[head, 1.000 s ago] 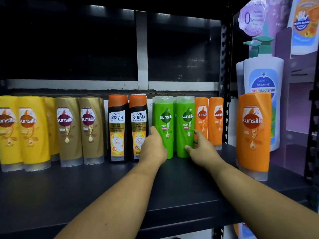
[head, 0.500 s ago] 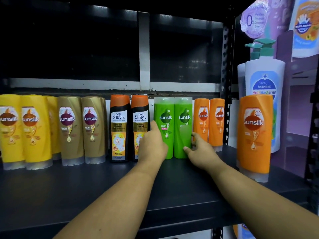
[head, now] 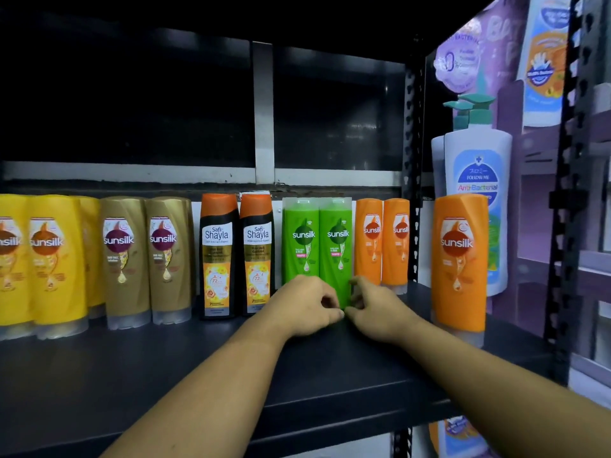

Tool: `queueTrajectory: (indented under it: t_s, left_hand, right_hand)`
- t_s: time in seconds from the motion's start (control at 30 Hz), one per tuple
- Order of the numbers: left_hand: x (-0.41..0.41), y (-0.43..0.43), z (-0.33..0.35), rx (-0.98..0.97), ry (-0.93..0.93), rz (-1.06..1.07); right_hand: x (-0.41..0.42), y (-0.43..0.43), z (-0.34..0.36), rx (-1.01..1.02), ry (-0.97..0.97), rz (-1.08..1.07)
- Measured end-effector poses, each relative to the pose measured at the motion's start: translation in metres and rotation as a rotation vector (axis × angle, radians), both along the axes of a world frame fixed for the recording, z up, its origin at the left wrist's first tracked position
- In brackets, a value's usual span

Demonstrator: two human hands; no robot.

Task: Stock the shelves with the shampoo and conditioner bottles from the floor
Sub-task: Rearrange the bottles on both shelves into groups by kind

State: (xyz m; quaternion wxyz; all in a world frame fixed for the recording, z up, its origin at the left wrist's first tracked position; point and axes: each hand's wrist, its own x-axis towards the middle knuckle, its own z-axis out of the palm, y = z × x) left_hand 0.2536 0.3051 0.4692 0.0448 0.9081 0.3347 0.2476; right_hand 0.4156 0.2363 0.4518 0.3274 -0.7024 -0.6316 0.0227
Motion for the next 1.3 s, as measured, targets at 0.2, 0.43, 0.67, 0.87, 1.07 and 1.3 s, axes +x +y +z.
queueTrajectory:
  t_s: [0.2,0.43,0.67,0.87,1.07,1.3]
  left_hand:
    - [-0.001,-0.011,0.004,-0.091,0.152,-0.081]
    - [0.016,-0.039,-0.001,-0.041,0.265,-0.261]
    - [0.041,-0.057,0.008,0.087,0.278,-0.362]
    - [0.085,-0.064,0.018,-0.245,-0.217,-0.36]
    - [0.11,-0.063,0.006,-0.532,-0.434,-0.428]
    - [0.115,-0.051,0.013,-0.422,-0.439,-0.305]
  right_hand:
    - [0.016,-0.08,0.008,-0.299,-0.257,0.104]
    - [0.03,-0.145,0.001,-0.17,-0.3,0.093]
    - [0.059,-0.163,0.001,0.292,0.046,-0.161]
    - [0.071,-0.137,0.01,0.387,0.406,-0.215]
    - [0.084,-0.121,0.005,0.314,0.415,-0.171]
    - [0.092,-0.105,0.01,0.56,0.466,-0.307]
